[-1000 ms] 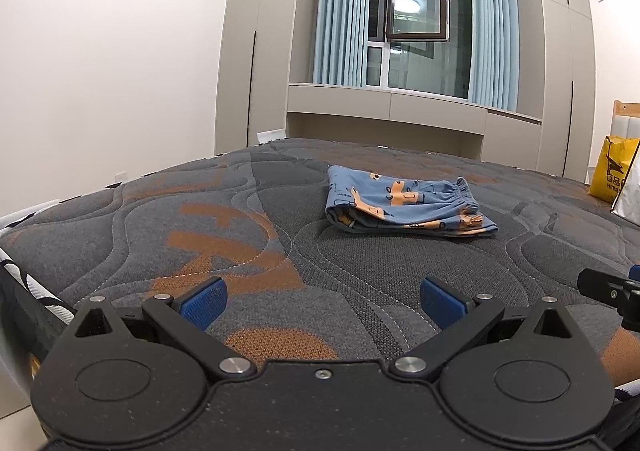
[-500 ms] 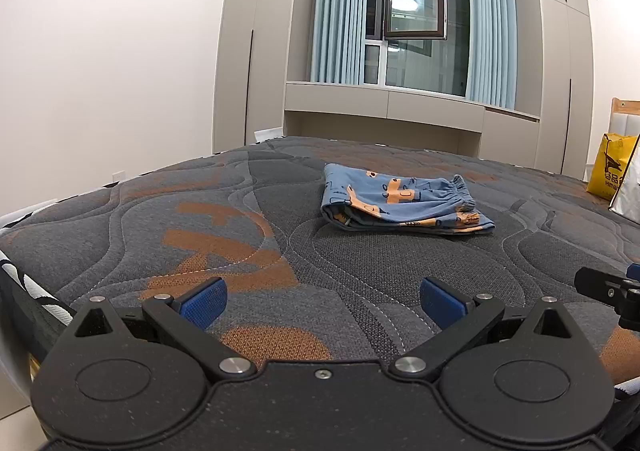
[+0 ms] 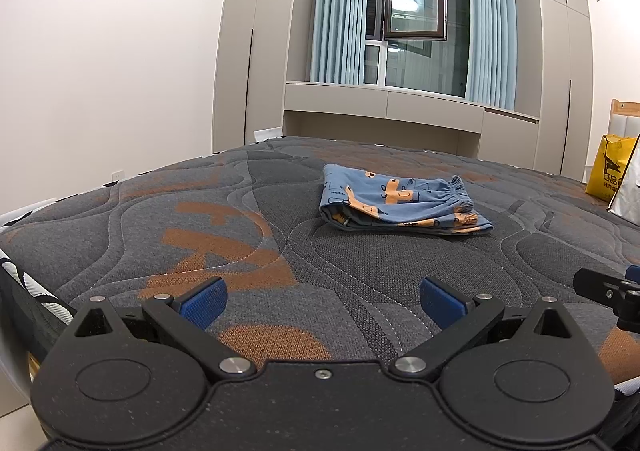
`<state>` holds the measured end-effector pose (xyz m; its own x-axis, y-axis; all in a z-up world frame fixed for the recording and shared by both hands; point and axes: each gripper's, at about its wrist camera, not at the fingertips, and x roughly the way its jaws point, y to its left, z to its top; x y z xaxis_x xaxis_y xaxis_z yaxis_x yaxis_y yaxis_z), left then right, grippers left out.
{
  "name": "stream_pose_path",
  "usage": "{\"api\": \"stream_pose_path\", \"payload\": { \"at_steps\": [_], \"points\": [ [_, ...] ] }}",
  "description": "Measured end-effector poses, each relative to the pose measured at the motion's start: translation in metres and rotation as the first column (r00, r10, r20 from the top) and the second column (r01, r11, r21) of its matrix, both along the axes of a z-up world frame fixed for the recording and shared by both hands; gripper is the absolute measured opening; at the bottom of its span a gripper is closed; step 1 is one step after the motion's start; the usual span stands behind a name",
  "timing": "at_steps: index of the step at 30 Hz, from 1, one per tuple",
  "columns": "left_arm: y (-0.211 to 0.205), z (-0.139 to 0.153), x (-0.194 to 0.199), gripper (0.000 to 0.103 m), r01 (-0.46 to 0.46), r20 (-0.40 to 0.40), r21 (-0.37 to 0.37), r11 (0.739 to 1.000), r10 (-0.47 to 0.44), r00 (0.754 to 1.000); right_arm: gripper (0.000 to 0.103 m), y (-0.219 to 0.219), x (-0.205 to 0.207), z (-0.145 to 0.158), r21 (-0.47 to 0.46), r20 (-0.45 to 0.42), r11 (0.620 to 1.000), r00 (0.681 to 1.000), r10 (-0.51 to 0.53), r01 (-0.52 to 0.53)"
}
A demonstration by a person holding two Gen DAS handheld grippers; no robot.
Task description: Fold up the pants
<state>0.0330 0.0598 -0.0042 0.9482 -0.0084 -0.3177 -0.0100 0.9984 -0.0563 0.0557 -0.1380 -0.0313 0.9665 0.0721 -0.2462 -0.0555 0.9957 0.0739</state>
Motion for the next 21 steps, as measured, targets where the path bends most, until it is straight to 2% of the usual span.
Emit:
{"api": "stream_pose_path", "payload": {
  "at_steps": [21],
  "points": [
    [0.001, 0.0043, -0.0044, 0.102, -0.015, 0.008, -0.034, 0.999, 0.016, 1.0, 0.103, 0.0004, 0.0, -0.0007, 0.0, -0.004, 1.0, 1.0, -0.004, 0.004]
  ]
}}
